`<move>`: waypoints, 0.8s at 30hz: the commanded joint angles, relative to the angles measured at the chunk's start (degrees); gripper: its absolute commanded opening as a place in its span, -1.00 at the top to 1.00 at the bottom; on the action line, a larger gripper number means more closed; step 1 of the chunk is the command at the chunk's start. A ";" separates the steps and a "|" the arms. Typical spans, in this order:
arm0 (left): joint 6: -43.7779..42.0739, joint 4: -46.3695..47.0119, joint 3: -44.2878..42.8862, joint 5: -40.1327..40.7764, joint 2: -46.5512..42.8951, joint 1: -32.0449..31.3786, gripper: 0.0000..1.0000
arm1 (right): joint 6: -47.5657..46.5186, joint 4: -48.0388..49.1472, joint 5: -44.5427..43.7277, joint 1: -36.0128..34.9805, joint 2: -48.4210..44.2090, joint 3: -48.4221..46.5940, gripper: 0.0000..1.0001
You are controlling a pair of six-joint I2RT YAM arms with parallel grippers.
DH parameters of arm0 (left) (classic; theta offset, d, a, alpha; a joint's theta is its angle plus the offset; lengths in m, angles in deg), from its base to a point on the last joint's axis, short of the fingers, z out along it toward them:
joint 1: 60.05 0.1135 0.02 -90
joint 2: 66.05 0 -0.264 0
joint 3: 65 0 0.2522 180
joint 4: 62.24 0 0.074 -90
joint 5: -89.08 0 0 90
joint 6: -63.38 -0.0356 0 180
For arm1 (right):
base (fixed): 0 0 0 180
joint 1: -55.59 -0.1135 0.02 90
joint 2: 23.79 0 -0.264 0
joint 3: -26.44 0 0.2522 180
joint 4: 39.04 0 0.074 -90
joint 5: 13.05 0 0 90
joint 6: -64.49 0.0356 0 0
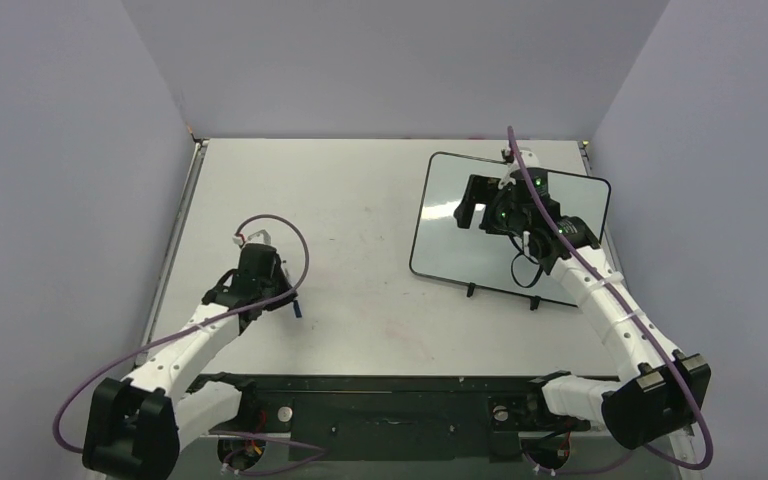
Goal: Write a sentence on the whiteboard
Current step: Open the whiteboard marker at the center of the board.
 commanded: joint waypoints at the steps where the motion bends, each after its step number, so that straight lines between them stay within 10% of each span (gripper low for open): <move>1: -6.37 8.79 -3.02 -7.93 -6.84 -2.30 1.00 | 0.70 2.09 16.62 -0.56 1.06 -2.82 -0.83; 24: -29.33 13.99 -26.76 -28.40 6.15 -30.54 1.00 | 4.36 2.58 33.31 -11.37 2.15 -2.23 -0.61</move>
